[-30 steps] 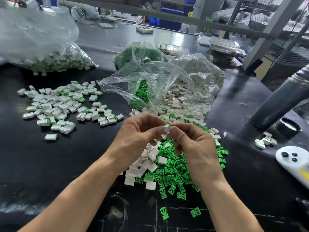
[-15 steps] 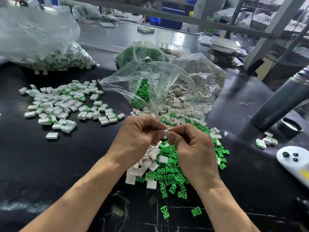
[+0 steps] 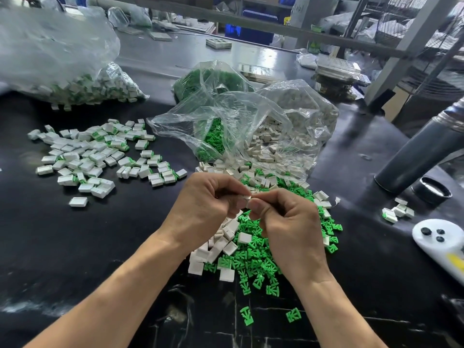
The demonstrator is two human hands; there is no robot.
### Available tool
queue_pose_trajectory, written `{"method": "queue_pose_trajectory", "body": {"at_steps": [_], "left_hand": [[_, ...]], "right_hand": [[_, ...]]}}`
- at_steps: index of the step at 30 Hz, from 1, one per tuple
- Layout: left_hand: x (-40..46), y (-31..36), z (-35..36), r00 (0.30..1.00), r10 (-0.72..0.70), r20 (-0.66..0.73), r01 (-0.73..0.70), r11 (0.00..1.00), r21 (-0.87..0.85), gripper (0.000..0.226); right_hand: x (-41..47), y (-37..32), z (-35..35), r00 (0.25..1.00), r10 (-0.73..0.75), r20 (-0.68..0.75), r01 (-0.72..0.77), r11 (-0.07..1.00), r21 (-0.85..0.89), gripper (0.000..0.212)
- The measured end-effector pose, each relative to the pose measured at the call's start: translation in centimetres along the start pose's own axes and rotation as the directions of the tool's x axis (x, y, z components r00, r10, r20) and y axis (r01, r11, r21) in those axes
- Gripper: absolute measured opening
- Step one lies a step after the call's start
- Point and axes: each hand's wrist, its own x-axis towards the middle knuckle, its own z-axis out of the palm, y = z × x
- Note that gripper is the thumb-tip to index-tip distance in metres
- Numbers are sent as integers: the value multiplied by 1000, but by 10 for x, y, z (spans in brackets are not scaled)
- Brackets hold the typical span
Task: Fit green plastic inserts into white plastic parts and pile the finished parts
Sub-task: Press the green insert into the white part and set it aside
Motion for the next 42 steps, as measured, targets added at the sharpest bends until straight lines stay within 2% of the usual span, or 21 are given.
{"method": "queue_pose_trajectory", "body": {"at_steps": [4, 6, 8, 10, 12, 15, 18, 22, 25, 29, 31, 34, 37, 42], "left_hand": [[1, 0, 6, 999, -13, -46, 8, 995, -103, 12], [1, -1, 7, 998, -28, -52, 22, 993, -115, 10], [1, -3, 8, 998, -45, -48, 37, 989, -145, 9], [0, -3, 11, 999, -51, -2, 50, 984, -170, 7], [-2, -2, 17, 997, -44, 65, 56, 976, -209, 5], [-5, -2, 22, 993, -40, 107, 66, 966, -249, 4], [-6, -3, 24, 990, -41, 132, 69, 974, -216, 6], [-7, -4, 27, 992, -38, 120, 61, 980, -192, 20], [-7, -4, 26, 993, -27, 114, 49, 980, -193, 20], [-7, -4, 23, 993, -4, 115, 30, 972, -232, 14], [-7, -4, 23, 991, 6, 135, 28, 967, -253, 10], [-6, -5, 24, 992, 12, 129, 16, 977, -215, 12], [-4, -8, 24, 993, 12, 114, 8, 986, -165, 13], [-5, -9, 28, 995, 12, 97, 3, 989, -151, 16]], "right_hand": [[4, -7, -1, 1000, 3, -9, -1, 977, 215, 10], [4, -8, -1, 1000, 22, -10, -19, 975, 221, 26], [4, -8, 1, 993, 116, 4, -113, 958, 264, 46], [3, -9, 5, 978, 202, 55, -209, 937, 280, 66], [1, -8, 10, 967, 236, 94, -253, 931, 264, 74], [-1, -10, 17, 970, 234, 67, -243, 914, 324, 65], [-2, -7, 20, 977, 212, 8, -201, 911, 360, 63], [-1, 2, 25, 984, 160, -72, -139, 961, 239, 48], [0, 3, 26, 983, 163, -89, -136, 957, 256, 52], [0, -1, 25, 982, 183, -47, -151, 907, 394, 62], [0, -1, 23, 978, 206, -31, -173, 886, 429, 57], [2, 3, 21, 988, 155, -3, -143, 921, 362, 65], [3, 8, 21, 991, 132, -11, -123, 948, 292, 54], [4, 8, 20, 986, 148, -83, -126, 966, 225, 57]]}}
